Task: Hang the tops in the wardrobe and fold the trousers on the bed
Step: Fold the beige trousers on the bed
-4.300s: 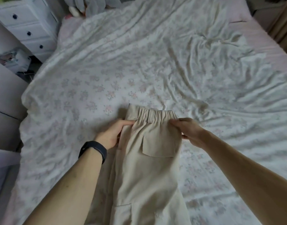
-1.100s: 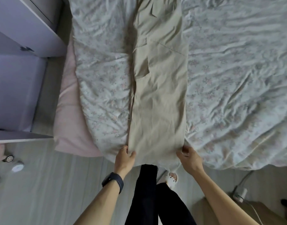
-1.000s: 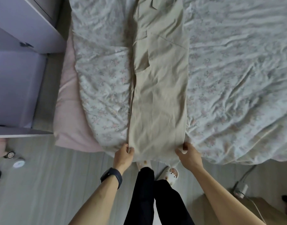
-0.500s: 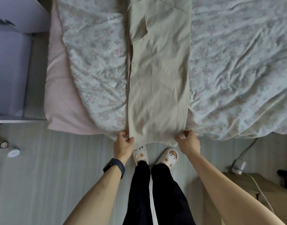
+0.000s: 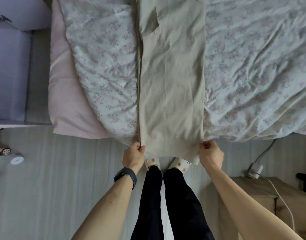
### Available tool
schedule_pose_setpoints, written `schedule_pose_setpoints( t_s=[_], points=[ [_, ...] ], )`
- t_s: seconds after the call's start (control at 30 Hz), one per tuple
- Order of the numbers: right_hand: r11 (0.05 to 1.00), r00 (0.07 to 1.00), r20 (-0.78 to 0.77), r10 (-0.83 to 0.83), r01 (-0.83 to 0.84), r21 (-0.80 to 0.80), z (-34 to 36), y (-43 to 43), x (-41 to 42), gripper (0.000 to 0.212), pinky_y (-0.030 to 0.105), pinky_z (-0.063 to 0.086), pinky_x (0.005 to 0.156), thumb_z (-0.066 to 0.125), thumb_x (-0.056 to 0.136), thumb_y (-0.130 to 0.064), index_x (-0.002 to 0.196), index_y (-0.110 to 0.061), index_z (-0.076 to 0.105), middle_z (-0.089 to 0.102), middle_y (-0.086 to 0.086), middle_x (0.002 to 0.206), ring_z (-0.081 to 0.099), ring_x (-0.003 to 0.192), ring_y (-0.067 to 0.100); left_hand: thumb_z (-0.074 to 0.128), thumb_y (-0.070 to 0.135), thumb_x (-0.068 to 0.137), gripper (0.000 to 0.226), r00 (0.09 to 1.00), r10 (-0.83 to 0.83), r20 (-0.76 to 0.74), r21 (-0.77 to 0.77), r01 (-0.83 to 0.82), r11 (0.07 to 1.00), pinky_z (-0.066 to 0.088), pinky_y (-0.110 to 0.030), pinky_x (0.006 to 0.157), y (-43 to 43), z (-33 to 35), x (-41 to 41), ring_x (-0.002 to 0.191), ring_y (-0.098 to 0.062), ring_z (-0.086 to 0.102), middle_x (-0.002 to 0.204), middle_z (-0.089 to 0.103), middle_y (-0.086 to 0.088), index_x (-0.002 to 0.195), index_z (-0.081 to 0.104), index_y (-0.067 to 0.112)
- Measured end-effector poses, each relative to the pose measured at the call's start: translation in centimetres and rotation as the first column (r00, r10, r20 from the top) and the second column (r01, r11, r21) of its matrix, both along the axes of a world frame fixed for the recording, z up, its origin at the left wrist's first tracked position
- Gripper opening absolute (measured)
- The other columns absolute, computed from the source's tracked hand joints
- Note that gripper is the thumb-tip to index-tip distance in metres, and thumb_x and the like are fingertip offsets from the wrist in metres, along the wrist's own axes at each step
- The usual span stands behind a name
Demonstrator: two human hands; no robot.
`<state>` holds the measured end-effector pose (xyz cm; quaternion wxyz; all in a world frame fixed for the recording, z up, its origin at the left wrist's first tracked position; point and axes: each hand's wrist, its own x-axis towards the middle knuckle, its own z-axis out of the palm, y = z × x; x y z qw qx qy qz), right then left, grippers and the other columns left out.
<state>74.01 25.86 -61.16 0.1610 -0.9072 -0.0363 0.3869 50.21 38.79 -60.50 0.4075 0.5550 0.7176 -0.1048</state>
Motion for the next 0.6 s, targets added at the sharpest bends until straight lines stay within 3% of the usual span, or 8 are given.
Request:
schedule_pose_setpoints(
  t_s=[0.1, 0.17, 0.3, 0.4, 0.5, 0.6],
  points=[
    [1.000, 1.000, -0.027, 0.003, -0.003, -0.003, -0.7, -0.8, 0.4, 0.010, 0.035, 0.052, 0.072, 0.057, 0.096, -0.027, 0.100, -0.025, 0.065, 0.071, -0.001, 0.093, 0.065, 0.084, 0.021, 0.056, 0.035, 0.099, 0.015, 0.995, -0.014, -0.099, 0.013, 0.016, 1.000, 0.055, -0.038, 0.077, 0.6, -0.6, 0.0, 0.096, -0.029, 0.066, 0.102, 0.072, 0.000, 0.099, 0.062, 0.022],
    [1.000, 0.997, -0.082, 0.007, -0.004, 0.029, -1.5, -0.5, 0.9, 0.008, 0.041, 0.057, 0.084, 0.060, 0.094, -0.028, 0.098, -0.027, 0.067, 0.074, -0.003, 0.095, 0.069, 0.094, 0.021, 0.056, 0.035, 0.099, 0.017, 0.996, -0.018, -0.083, -0.002, 0.018, 1.000, 0.055, -0.039, 0.081, 1.2, -1.1, 0.3, 0.098, -0.028, 0.066, 0.103, 0.071, 0.000, 0.101, 0.062, 0.019],
    [0.993, 0.991, -0.119, 0.063, -0.050, 0.110, -2.2, 0.8, 1.1, 0.036, 0.042, 0.050, 0.102, 0.068, 0.091, -0.027, 0.126, -0.022, 0.061, 0.065, -0.009, 0.112, 0.060, 0.108, 0.015, 0.065, 0.029, 0.095, 0.026, 0.998, 0.007, 0.058, -0.042, -0.005, 0.999, 0.048, -0.032, 0.090, 2.1, -1.7, 1.1, 0.107, -0.021, 0.063, 0.110, 0.064, 0.005, 0.116, 0.058, 0.014],
    [0.988, 0.985, -0.164, 0.059, -0.034, 0.153, -2.5, 1.5, 0.4, 0.045, 0.037, 0.047, 0.099, 0.071, 0.089, -0.023, 0.132, -0.020, 0.056, 0.060, -0.009, 0.111, 0.055, 0.102, 0.014, 0.065, 0.021, 0.093, 0.024, 0.993, 0.070, 0.090, 0.022, -0.072, 0.997, 0.048, -0.032, 0.090, 2.2, -2.1, 1.1, 0.107, -0.026, 0.064, 0.115, 0.067, -0.003, 0.115, 0.059, 0.013],
    [0.986, 0.978, -0.206, -0.007, 0.041, 0.163, -3.0, 1.9, 0.5, 0.031, 0.038, 0.051, 0.090, 0.071, 0.089, -0.024, 0.117, -0.025, 0.057, 0.066, -0.005, 0.105, 0.062, 0.094, 0.018, 0.066, 0.023, 0.093, 0.016, 0.989, 0.080, 0.124, 0.001, -0.081, 0.997, 0.047, -0.029, 0.086, 2.3, -2.5, 0.7, 0.103, -0.022, 0.065, 0.106, 0.068, -0.002, 0.105, 0.061, 0.014],
    [0.990, 0.962, -0.269, 0.039, -0.001, 0.142, -3.2, 1.5, 1.2, 0.016, 0.032, 0.047, 0.076, 0.070, 0.089, -0.027, 0.104, -0.026, 0.064, 0.070, -0.004, 0.095, 0.065, 0.089, 0.018, 0.068, 0.029, 0.092, 0.019, 0.987, 0.075, 0.141, -0.063, -0.066, 0.996, 0.042, -0.027, 0.078, 2.3, -2.4, 0.1, 0.094, -0.016, 0.064, 0.102, 0.069, 0.001, 0.101, 0.061, 0.014]
  ],
)
